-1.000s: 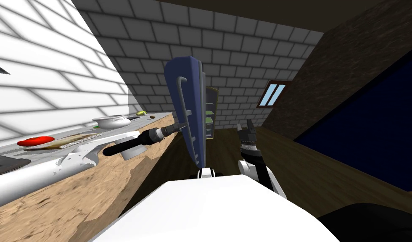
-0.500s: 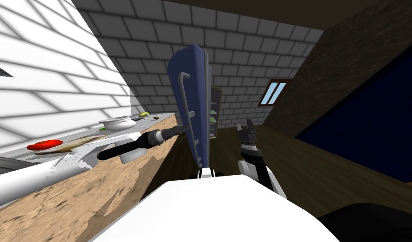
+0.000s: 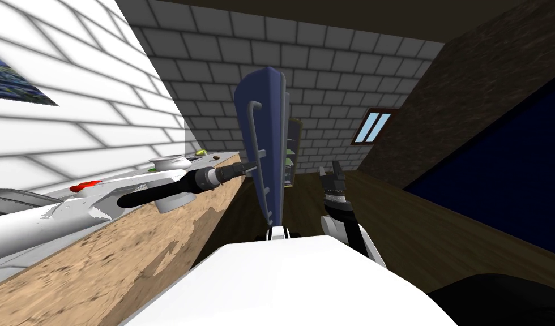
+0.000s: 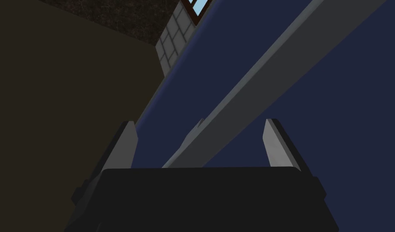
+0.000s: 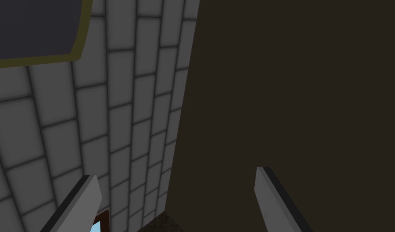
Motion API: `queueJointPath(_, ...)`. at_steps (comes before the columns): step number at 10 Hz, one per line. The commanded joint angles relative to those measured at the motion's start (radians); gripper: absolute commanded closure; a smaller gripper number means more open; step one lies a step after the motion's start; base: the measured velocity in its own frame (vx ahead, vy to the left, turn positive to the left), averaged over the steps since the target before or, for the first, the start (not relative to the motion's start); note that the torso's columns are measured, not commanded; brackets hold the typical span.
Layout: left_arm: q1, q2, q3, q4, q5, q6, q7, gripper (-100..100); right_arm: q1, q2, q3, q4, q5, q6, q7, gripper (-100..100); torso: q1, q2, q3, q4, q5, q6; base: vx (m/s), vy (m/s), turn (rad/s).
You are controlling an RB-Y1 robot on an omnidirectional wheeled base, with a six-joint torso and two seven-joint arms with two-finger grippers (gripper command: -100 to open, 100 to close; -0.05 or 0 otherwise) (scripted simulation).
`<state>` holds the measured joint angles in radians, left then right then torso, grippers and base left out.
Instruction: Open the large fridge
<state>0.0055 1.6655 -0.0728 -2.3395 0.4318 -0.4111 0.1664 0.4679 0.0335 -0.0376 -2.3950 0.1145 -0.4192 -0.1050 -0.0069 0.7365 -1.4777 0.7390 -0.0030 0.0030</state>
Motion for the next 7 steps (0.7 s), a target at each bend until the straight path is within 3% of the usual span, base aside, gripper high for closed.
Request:
queueJointPath(1,0.027,0.017,0.049,-0.014,0.019,-0.006,0.008,-100,0.0,0.0,0.0,0.0,0.0,0.0,0.0,0,0.0,0.002,0.002,0.0,0.0,0.001,0.005,-0.006,-0.011)
queueJointPath(2,0.011,0.039,0.069,-0.025,0.041,0.002,0.027,-100,0.0,0.0,0.0,0.0,0.0,0.0,0.0,0,0.0,0.004,0.003,0.001,0.0,0.0,-0.005,-0.007,0.053)
queueJointPath(3,0.029,0.035,0.067,-0.017,0.035,0.003,0.02,-100,0.0,0.0,0.0,0.0,0.0,0.0,0.0,0,-0.002,0.006,0.004,0.003,-0.001,0.0,-0.003,0.003,0.018)
queueJointPath(4,0.03,0.037,0.071,-0.017,0.037,0.005,0.023,0,0.0,0.0,0.0,0.0,0.0,0.0,0.0,0,0.0,0.006,0.005,0.002,0.0,-0.001,0.005,0.005,0.0)
queueJointPath(7,0.032,0.037,0.069,-0.013,0.037,0.008,0.022,0,0.0,0.0,0.0,0.0,0.0,0.0,0.0,0,0.006,0.005,0.004,0.001,0.003,-0.003,0.004,0.0,0.0)
